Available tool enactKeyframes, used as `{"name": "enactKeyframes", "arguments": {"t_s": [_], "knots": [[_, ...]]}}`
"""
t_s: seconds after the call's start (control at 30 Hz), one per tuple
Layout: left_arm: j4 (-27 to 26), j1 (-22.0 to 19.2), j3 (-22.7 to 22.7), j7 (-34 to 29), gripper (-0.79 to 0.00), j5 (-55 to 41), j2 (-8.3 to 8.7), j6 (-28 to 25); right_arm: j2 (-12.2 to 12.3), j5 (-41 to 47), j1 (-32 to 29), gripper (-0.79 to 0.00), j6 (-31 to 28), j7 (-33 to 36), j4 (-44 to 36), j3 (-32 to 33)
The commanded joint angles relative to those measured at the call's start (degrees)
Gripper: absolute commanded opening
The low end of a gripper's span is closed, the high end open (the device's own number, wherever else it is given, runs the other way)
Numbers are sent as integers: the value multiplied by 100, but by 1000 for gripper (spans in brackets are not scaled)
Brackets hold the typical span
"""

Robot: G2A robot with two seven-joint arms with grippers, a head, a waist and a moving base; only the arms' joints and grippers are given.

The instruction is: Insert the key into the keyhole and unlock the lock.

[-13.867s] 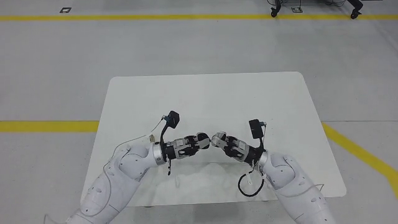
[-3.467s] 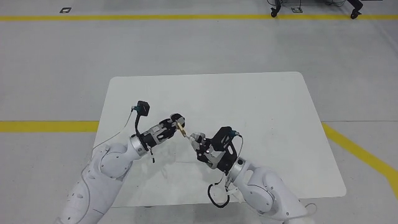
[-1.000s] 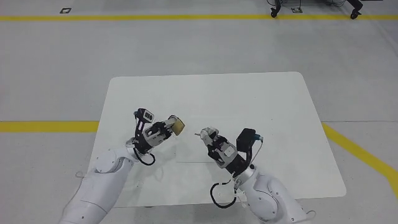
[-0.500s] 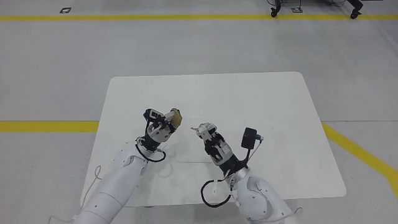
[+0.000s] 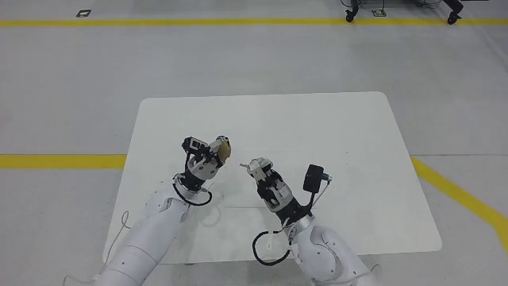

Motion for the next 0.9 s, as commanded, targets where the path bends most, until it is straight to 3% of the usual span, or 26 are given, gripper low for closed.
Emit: {"name": "enactKeyframes", "arguments": {"t_s": [0.0,0.07,0.2,0.4,0.6,0.87], "knots": [[-278,87,50,745,-785,224,-58,-451,-10,-167,-6,-785,224,-124,0,29],[-473,131,144,1140,-785,336,-125,-651,-45,-796,-77,-785,645,-737,-117,-40],[-521,40,437,1625,-785,526,-290,-839,-164,-1184,-247,-785,1133,-2132,-93,-287],[-308,-192,817,1937,-785,637,-548,-1136,-318,-1767,-138,-785,1645,-3186,250,-616],[-138,-268,914,1899,-785,696,-684,-1230,-447,-1997,-14,-785,2147,-3484,497,-793],[-74,-212,823,1701,-785,725,-756,-1212,-551,-1970,47,-785,2348,-3581,637,-773]]}}
